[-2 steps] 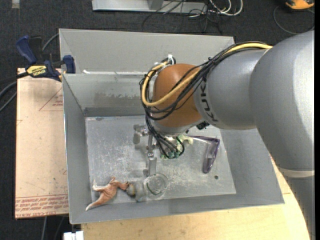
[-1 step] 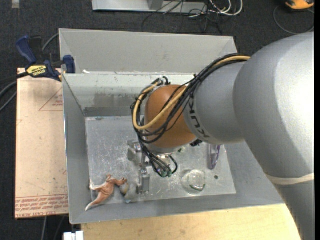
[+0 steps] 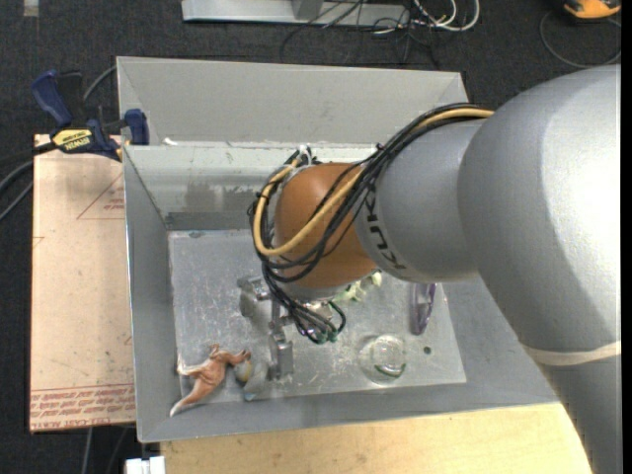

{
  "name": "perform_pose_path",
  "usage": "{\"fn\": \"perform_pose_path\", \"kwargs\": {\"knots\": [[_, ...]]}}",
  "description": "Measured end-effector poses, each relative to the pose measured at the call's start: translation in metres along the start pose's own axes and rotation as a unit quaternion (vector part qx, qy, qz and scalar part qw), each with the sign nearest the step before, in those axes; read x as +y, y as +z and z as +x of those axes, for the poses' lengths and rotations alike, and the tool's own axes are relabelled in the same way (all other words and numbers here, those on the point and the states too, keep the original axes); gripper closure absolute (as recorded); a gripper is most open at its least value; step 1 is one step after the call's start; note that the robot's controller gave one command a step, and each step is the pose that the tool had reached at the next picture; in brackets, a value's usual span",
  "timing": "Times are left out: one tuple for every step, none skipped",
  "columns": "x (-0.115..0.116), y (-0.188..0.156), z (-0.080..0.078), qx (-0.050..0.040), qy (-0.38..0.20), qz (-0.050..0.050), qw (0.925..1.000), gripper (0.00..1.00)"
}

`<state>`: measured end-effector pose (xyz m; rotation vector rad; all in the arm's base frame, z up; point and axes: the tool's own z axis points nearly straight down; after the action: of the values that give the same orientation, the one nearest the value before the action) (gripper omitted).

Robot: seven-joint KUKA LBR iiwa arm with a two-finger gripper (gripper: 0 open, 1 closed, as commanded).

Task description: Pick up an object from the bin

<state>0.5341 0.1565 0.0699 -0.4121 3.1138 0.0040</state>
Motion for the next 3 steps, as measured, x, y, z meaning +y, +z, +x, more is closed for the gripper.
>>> {"fn": "perform_pose_path", "kwargs": {"knots": [[0.046,0.001,0.016,0.0019,0.028,-0.001,0.9996,0.0],[0.057,0.0,0.018,-0.003,-0.084,-0.001,0.9965,0.0],[0.066,-0.002,0.026,-0.0054,-0.209,-0.002,0.9778,1.0]]}}
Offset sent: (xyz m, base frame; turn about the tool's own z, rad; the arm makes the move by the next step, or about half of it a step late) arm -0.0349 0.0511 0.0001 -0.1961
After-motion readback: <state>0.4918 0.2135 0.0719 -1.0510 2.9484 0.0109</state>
